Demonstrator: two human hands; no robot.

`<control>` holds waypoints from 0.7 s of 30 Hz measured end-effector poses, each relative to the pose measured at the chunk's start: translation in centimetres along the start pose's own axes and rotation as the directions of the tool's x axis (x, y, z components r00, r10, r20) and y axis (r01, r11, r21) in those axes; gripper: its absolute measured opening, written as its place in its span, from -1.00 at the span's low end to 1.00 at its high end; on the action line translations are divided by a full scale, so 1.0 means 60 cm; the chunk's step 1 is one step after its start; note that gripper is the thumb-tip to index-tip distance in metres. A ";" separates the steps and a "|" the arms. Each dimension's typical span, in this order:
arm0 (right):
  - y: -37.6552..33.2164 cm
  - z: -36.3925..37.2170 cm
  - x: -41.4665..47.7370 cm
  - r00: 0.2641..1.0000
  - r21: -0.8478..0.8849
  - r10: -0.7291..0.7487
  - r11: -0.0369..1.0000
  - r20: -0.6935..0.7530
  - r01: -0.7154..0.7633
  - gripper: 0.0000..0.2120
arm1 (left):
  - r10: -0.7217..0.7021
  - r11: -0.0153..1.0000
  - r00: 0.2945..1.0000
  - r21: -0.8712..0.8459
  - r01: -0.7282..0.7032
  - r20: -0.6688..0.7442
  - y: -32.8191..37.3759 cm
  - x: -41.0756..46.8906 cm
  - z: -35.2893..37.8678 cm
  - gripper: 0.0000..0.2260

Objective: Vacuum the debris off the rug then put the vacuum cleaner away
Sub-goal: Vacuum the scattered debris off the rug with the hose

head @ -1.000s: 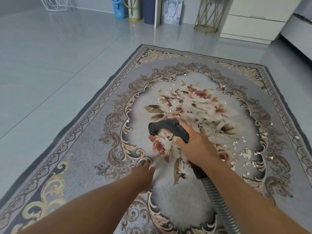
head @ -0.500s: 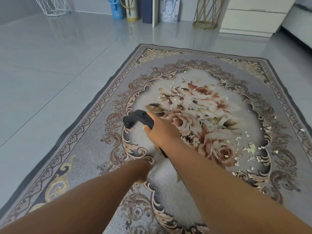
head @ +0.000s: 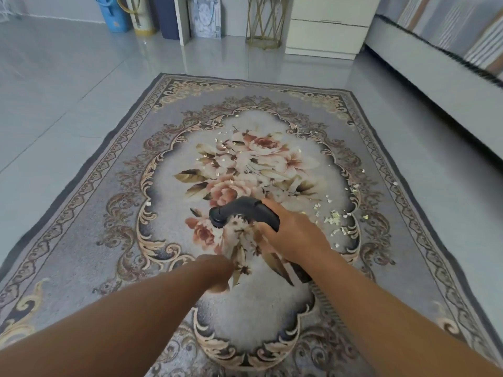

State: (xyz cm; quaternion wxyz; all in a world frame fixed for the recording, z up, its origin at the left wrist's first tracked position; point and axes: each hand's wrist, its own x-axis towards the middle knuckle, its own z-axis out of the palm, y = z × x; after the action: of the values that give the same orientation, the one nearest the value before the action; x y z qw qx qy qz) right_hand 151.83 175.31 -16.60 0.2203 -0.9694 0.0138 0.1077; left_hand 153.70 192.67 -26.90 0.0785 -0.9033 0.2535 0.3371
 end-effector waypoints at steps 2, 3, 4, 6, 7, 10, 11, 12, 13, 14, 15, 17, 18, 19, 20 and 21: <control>0.013 -0.012 -0.015 1.000 -0.037 -0.010 0.999 0.006 0.010 -0.47 | 0.016 0.999 1.000 0.047 -0.016 -0.002 0.013 0.000 -0.014 -0.62; 0.011 -0.015 -0.016 1.000 -0.052 -0.022 0.998 0.004 0.023 -0.46 | 0.013 0.998 1.000 0.065 -0.012 -0.006 0.016 0.002 -0.022 -0.62; 0.002 -0.019 -0.011 0.999 -0.057 -0.047 0.997 -0.005 0.046 -0.47 | 0.000 0.997 1.000 0.074 0.000 -0.008 0.014 0.004 -0.027 -0.63; -0.032 -0.018 0.012 0.994 -0.025 -0.106 0.994 -0.032 0.105 -0.48 | -0.036 0.998 0.999 0.059 0.037 -0.014 0.003 0.002 -0.034 -0.64; -0.052 -0.016 0.029 0.990 0.002 -0.137 0.990 -0.041 0.138 -0.50 | -0.061 0.997 0.998 0.050 0.062 -0.018 -0.004 0.001 -0.034 -0.65; -0.125 0.002 0.082 0.984 0.054 -0.177 0.983 -0.017 0.178 -0.56 | -0.134 0.990 0.991 0.048 0.135 -0.025 -0.039 -0.009 -0.020 -0.66; -0.150 0.013 0.097 0.982 0.049 -0.190 0.980 -0.012 0.191 -0.57 | -0.163 0.985 0.986 0.055 0.164 -0.018 -0.056 -0.017 -0.011 -0.65; -0.167 0.021 0.107 0.979 0.036 -0.203 0.979 -0.013 0.203 -0.58 | -0.191 0.980 0.982 0.057 0.191 -0.007 -0.066 -0.024 -0.003 -0.64; -0.193 0.037 0.118 0.976 0.031 -0.220 0.975 -0.007 0.220 -0.59 | -0.226 0.973 0.974 0.059 0.225 0.004 -0.085 -0.035 0.010 -0.63; -0.210 0.047 0.128 0.974 0.026 -0.226 0.974 0.003 0.226 -0.58 | -0.249 0.967 0.968 0.063 0.248 0.011 -0.099 -0.043 0.020 -0.62; -0.228 0.060 0.138 0.973 0.018 -0.228 0.974 0.019 0.228 -0.57 | -0.275 0.960 0.961 0.062 0.274 0.020 -0.114 -0.052 0.032 -0.64; -0.258 0.081 0.156 0.971 -0.002 -0.232 0.973 0.051 0.232 -0.53 | -0.319 0.947 0.946 0.054 0.316 0.059 -0.138 -0.069 0.054 -0.66; -0.268 0.090 0.163 0.971 -0.005 -0.232 0.973 0.063 0.233 -0.52 | -0.328 0.944 0.942 0.053 0.324 0.075 -0.146 -0.076 0.064 -0.66; -0.272 0.096 0.168 0.971 -0.004 -0.229 0.973 0.070 0.230 -0.52 | -0.326 0.945 0.941 0.054 0.323 0.088 -0.151 -0.080 0.071 -0.65; -0.273 0.100 0.169 0.971 0.003 -0.224 0.974 0.080 0.225 -0.51 | -0.323 0.946 0.941 0.056 0.319 0.096 -0.154 -0.085 0.075 -0.65; -0.269 0.101 0.169 0.971 0.007 -0.225 0.974 0.084 0.226 -0.51 | -0.324 0.946 0.941 0.060 0.319 0.101 -0.155 -0.086 0.078 -0.64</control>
State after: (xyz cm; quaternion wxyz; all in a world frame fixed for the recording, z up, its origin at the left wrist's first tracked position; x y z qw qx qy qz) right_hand 161.68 192.68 -17.28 0.2301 -0.9595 -0.1059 0.1229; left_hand 152.48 204.19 -27.37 0.1655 -0.9107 0.1051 0.3635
